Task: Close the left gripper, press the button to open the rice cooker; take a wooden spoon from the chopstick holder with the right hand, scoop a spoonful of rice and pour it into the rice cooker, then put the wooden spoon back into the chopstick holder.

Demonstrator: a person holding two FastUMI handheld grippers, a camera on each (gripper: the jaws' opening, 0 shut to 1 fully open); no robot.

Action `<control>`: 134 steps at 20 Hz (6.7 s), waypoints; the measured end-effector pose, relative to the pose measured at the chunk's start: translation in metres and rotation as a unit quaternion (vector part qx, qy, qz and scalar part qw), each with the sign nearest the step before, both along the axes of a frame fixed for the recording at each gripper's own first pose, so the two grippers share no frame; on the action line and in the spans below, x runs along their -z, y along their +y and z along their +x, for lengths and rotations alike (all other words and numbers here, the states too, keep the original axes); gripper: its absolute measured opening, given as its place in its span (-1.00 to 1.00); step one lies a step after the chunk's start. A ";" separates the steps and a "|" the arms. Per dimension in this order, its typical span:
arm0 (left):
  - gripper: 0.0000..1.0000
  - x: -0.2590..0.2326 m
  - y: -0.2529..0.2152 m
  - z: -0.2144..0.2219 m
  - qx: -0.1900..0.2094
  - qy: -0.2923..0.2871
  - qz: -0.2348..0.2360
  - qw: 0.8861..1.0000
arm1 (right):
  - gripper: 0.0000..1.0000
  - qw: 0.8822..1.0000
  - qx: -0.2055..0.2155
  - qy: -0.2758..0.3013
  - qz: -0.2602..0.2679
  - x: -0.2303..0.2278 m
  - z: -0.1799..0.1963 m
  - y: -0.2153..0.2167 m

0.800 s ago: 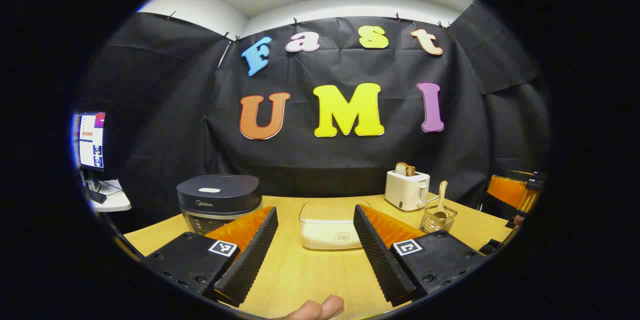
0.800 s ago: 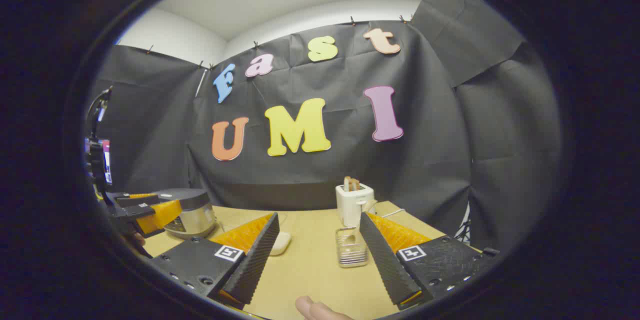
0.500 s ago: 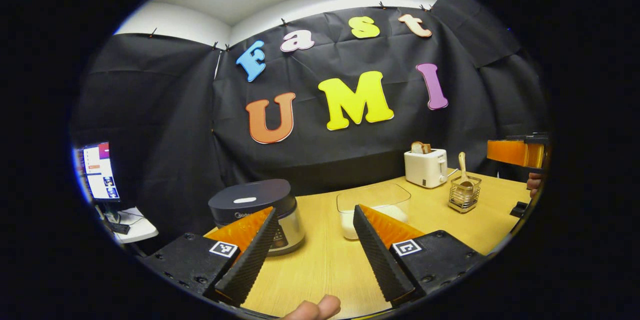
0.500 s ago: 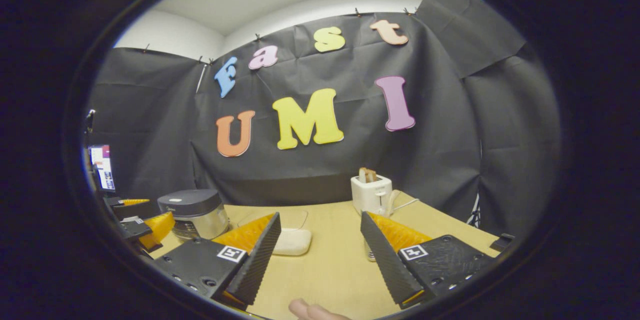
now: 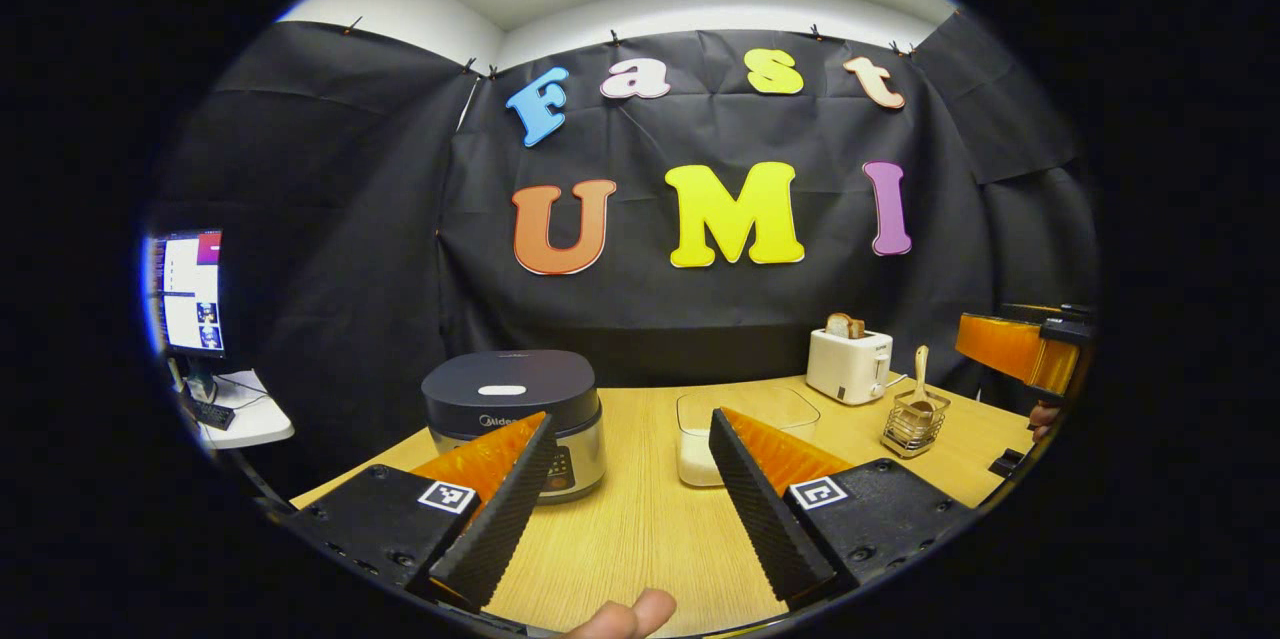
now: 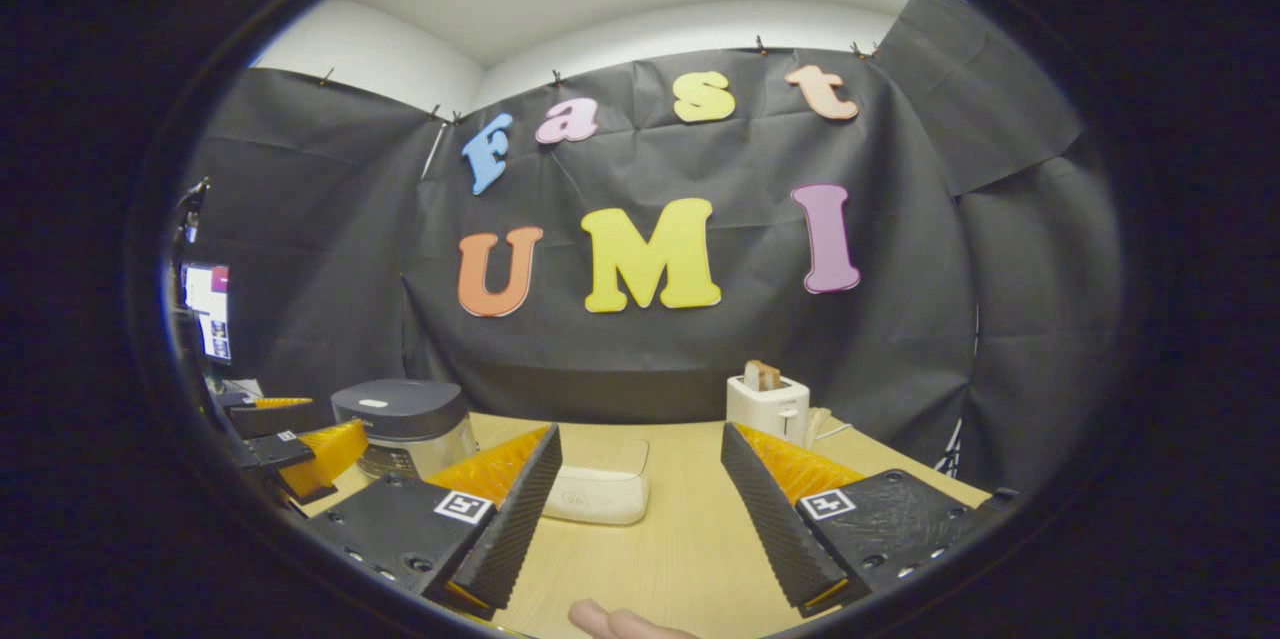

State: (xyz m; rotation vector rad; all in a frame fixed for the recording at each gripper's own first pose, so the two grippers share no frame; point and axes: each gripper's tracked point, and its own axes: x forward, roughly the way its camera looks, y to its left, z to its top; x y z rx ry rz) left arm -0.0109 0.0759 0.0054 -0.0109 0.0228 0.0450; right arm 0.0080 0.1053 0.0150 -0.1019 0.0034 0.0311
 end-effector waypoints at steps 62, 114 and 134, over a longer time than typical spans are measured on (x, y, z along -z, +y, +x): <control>-0.94 -0.039 0.127 0.113 -0.030 0.155 -0.041 0.987 | 0.91 1.000 -0.031 0.003 -0.002 0.025 -0.032 -0.038; 0.99 0.050 0.036 0.034 -0.012 0.067 0.016 0.998 | -0.20 0.938 0.122 0.306 0.111 0.147 0.301 -0.259; 0.99 0.015 0.057 0.005 -0.003 0.044 -0.004 0.999 | -0.65 0.975 0.119 0.188 0.017 -0.006 0.230 -0.166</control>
